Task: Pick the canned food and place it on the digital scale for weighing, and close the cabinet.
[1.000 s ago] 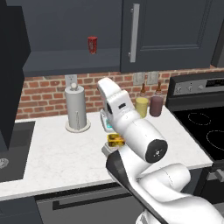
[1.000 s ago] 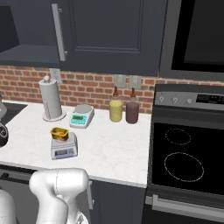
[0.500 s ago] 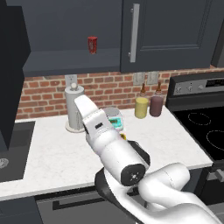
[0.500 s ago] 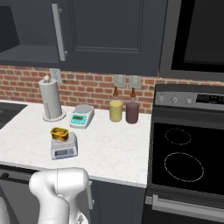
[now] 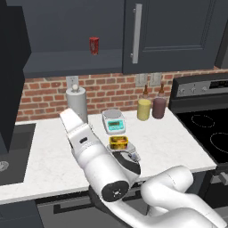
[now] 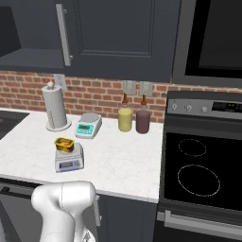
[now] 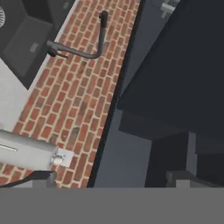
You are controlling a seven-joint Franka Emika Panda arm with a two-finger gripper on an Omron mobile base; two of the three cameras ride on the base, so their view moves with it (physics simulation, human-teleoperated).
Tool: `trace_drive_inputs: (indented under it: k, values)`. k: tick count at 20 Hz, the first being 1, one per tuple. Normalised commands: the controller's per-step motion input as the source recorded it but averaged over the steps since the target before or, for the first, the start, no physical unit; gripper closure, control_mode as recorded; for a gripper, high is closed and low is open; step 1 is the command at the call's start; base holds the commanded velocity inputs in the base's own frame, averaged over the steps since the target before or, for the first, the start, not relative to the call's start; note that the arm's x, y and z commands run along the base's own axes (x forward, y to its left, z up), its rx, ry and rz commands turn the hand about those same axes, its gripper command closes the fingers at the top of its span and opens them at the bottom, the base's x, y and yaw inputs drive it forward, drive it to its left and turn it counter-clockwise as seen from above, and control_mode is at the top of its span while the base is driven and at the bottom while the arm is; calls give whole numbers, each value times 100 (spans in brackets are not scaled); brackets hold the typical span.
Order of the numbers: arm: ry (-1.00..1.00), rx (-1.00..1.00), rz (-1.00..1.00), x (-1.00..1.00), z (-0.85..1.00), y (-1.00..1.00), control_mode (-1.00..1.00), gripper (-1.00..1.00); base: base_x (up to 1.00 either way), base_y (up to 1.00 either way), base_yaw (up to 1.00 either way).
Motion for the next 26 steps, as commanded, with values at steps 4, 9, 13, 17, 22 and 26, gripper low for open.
trace_drive_inputs:
  k: [4,9,13,17,22,26]
  values:
    - [0,0,0,0,-34,43,-100,-100,0,0,0]
    - [-5,0,0,-18,-26,57,-100,-100,0,0,0]
    - [-6,0,0,-32,-18,35,-100,-100,0,0,0]
    - [-19,0,0,-55,3,48,-100,-100,0,0,0]
    - [-20,0,0,-40,2,61,-100,-100,0,0,0]
    - [-9,0,0,-3,0,72,-100,-100,0,0,0]
